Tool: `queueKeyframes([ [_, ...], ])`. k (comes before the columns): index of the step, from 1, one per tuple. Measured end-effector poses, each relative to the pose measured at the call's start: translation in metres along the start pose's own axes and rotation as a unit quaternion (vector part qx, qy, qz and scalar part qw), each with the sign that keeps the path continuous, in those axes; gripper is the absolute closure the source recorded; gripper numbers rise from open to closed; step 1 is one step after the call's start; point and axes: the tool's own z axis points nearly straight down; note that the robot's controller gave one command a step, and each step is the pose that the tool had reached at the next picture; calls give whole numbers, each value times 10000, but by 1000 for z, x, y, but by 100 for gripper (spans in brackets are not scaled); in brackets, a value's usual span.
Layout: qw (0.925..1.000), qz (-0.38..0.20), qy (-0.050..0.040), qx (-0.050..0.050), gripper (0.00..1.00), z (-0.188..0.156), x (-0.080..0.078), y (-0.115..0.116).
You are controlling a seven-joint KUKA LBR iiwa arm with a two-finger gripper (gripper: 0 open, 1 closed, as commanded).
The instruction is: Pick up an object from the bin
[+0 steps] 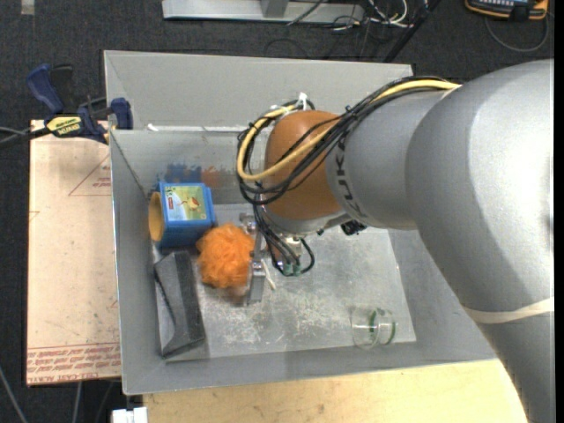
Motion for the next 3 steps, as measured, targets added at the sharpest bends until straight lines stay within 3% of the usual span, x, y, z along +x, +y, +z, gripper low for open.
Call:
queueKeyframes([
  [1,9999,-168,-23,-8,0,2,-7,10],
  [2,9582,-2860,-9,-1,100,11,-57,21],
  [3,9584,-2855,-9,-3,100,10,-57,21],
])
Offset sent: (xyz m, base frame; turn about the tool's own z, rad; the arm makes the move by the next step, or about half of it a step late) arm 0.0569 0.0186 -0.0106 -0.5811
